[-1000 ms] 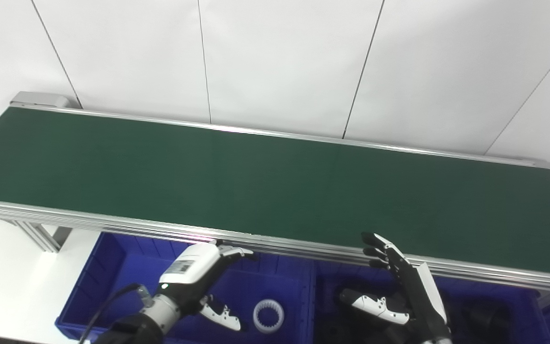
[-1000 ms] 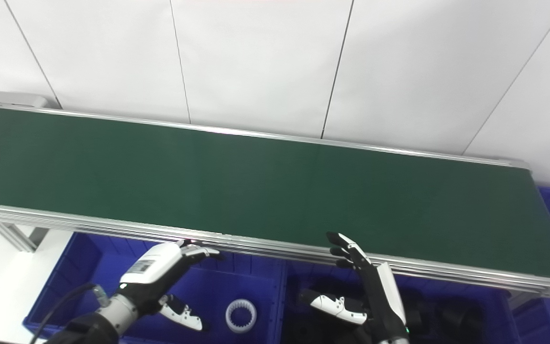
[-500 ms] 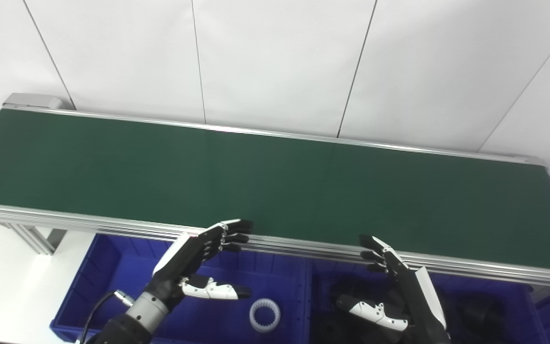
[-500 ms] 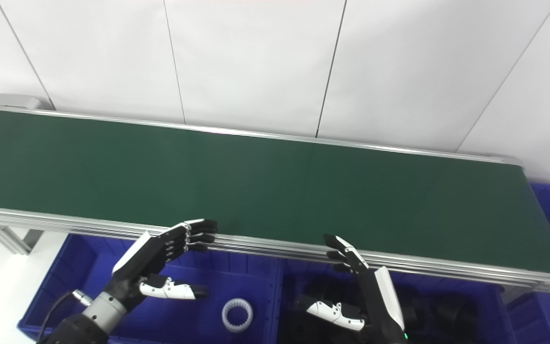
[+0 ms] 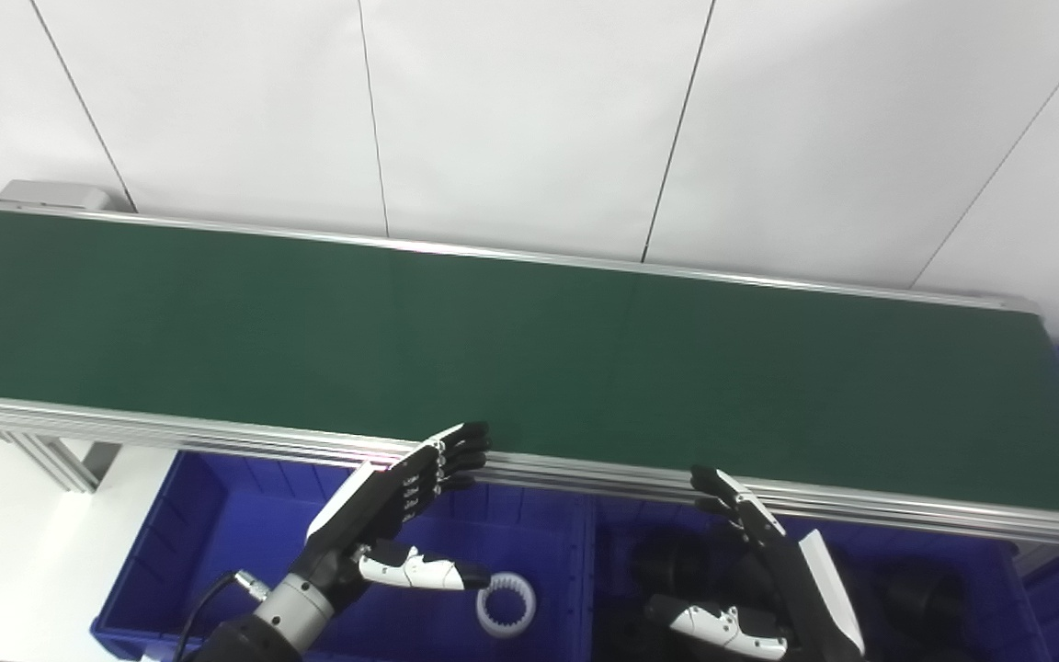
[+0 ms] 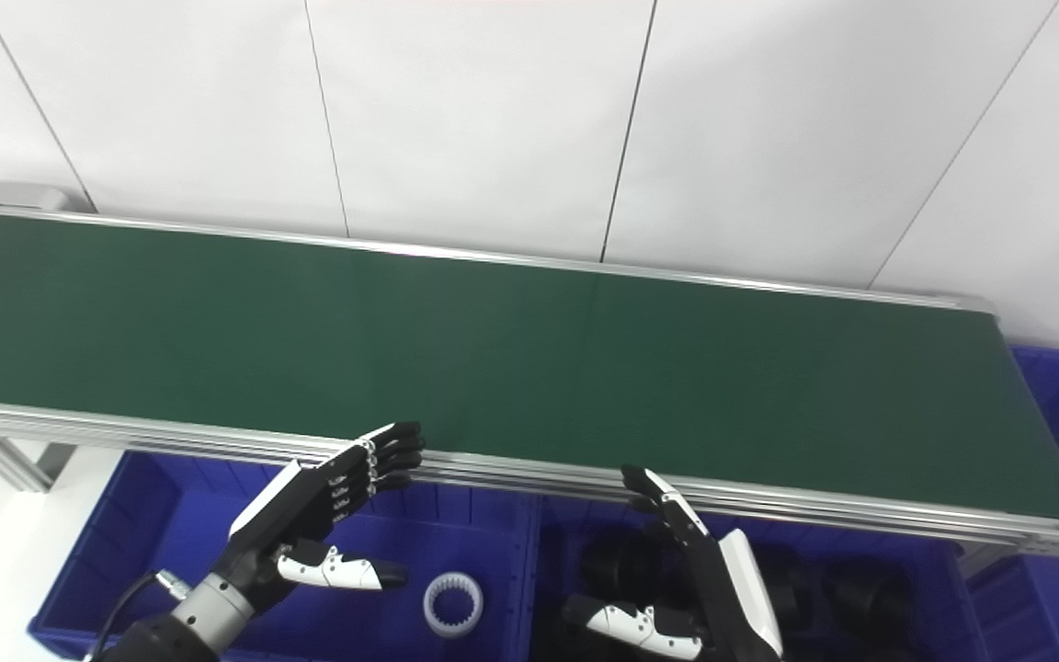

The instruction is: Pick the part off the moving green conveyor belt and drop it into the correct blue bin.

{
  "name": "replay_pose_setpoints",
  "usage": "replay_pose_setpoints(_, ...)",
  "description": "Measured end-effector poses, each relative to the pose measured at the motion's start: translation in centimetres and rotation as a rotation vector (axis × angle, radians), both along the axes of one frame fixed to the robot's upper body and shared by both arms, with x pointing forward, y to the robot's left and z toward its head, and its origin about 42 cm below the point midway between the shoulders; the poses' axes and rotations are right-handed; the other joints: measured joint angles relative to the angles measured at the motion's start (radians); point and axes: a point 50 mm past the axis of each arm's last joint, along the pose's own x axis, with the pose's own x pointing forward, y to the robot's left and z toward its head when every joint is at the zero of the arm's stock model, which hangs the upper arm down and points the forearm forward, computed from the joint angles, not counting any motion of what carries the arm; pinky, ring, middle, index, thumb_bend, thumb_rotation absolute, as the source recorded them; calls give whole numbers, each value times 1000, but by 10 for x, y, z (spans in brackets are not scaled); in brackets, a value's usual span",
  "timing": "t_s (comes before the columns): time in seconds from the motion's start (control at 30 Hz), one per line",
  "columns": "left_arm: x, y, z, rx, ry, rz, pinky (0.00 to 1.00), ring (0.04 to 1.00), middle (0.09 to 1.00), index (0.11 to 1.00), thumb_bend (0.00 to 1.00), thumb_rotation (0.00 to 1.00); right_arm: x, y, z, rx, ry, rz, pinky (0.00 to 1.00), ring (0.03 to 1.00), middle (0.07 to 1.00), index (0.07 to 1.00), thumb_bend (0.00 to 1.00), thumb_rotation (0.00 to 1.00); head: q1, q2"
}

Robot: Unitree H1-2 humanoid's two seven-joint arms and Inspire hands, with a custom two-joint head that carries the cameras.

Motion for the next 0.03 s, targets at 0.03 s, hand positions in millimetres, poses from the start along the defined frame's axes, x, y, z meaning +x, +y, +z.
replay_pose_setpoints(0.03, 0, 1, 0, 5, 0, -1, 872, 919, 931, 933, 916, 204, -1, -1, -1, -6, 7, 0, 762, 841, 884, 894, 859, 400, -5, 2)
